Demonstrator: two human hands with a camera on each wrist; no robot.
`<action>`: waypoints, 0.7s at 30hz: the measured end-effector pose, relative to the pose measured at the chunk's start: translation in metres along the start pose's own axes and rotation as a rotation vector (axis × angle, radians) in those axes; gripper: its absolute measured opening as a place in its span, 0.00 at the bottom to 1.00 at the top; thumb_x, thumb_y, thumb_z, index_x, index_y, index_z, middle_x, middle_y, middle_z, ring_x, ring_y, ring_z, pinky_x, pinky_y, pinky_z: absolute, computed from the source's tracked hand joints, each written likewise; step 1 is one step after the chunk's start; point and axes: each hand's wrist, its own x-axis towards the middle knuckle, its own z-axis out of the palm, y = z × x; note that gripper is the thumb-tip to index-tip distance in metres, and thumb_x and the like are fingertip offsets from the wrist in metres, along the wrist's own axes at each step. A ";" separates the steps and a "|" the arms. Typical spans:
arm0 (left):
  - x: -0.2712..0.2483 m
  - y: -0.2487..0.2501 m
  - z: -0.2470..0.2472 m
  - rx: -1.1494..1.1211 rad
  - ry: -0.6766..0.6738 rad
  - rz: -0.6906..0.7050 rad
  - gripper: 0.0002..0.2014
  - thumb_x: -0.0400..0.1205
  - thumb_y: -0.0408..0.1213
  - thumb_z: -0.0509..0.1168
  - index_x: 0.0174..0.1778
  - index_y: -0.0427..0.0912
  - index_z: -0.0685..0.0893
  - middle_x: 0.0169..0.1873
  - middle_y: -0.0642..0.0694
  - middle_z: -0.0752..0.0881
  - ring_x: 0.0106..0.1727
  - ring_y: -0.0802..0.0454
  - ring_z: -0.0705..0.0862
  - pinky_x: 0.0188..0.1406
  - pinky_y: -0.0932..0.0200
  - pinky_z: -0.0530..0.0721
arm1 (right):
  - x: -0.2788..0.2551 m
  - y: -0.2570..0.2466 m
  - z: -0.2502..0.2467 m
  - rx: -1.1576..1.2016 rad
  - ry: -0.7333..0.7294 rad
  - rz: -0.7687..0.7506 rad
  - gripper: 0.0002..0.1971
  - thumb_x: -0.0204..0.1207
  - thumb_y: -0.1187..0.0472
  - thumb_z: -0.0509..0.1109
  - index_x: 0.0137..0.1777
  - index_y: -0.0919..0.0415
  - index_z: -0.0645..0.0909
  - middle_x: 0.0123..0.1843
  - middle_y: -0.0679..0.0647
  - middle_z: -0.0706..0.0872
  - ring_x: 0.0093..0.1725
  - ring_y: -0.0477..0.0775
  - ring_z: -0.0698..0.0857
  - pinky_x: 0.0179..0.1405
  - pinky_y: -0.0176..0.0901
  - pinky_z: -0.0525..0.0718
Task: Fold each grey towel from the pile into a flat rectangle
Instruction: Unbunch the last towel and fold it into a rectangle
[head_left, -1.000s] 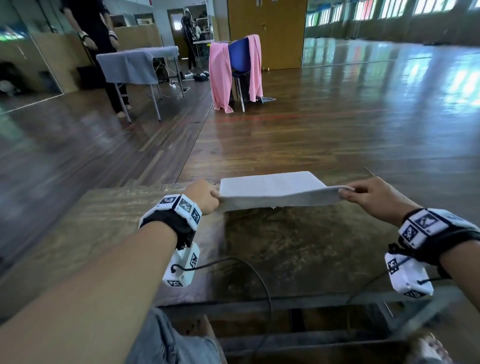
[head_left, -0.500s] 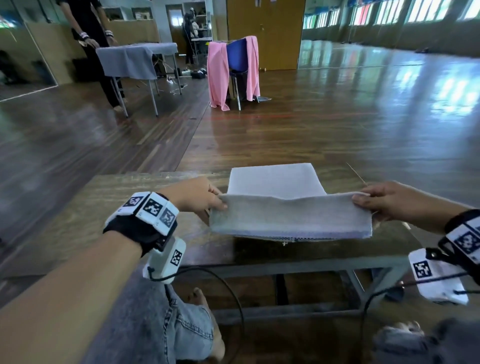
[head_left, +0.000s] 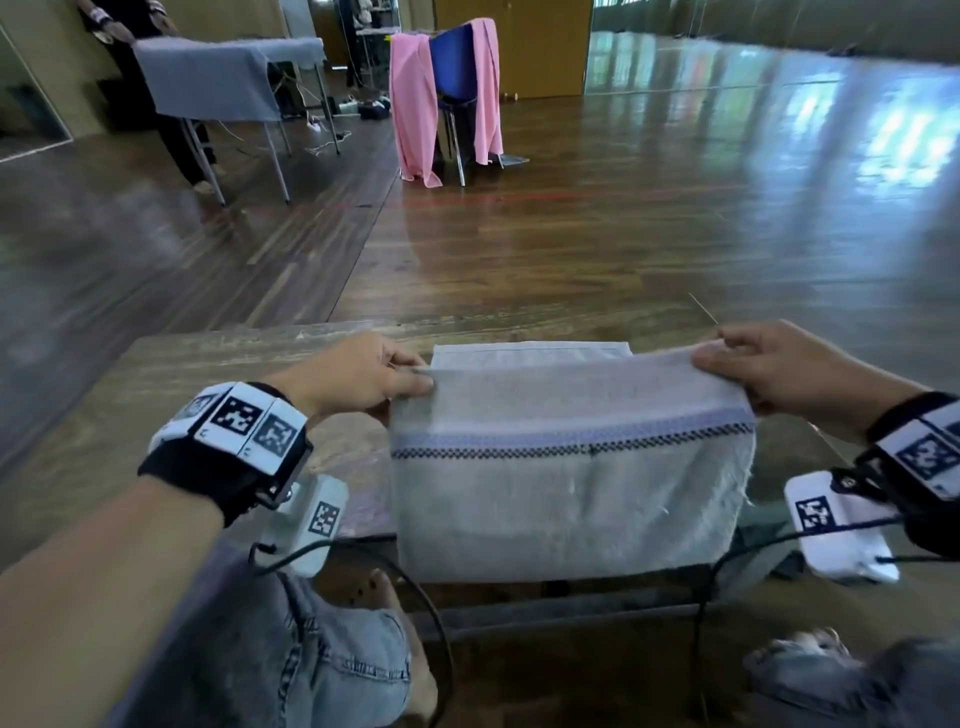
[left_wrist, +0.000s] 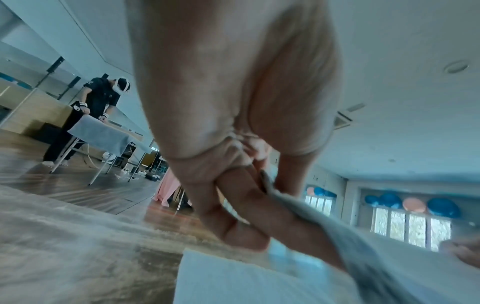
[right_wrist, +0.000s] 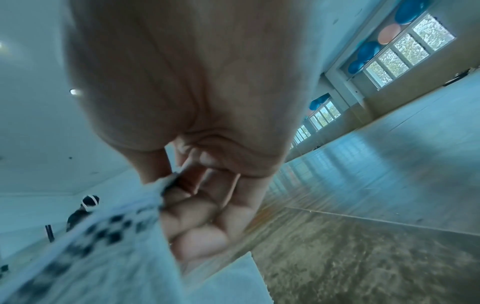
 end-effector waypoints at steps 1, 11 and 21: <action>0.014 -0.002 0.000 0.017 0.061 0.007 0.06 0.81 0.35 0.71 0.47 0.36 0.90 0.39 0.40 0.92 0.40 0.47 0.91 0.36 0.57 0.91 | 0.014 0.003 0.004 -0.024 0.068 -0.018 0.10 0.83 0.59 0.70 0.49 0.67 0.85 0.30 0.53 0.82 0.23 0.42 0.81 0.19 0.36 0.79; 0.165 -0.033 0.007 0.397 0.413 -0.001 0.08 0.78 0.41 0.75 0.41 0.41 0.87 0.29 0.52 0.81 0.28 0.61 0.76 0.25 0.66 0.70 | 0.169 0.037 0.034 -0.458 0.214 -0.020 0.12 0.79 0.52 0.73 0.35 0.53 0.82 0.40 0.58 0.87 0.39 0.59 0.85 0.39 0.44 0.77; 0.209 -0.064 0.021 0.517 0.243 0.026 0.09 0.75 0.40 0.78 0.43 0.38 0.92 0.38 0.46 0.88 0.40 0.52 0.83 0.39 0.61 0.74 | 0.207 0.064 0.047 -0.568 0.015 -0.053 0.09 0.73 0.54 0.79 0.32 0.52 0.87 0.33 0.51 0.89 0.36 0.51 0.86 0.38 0.43 0.78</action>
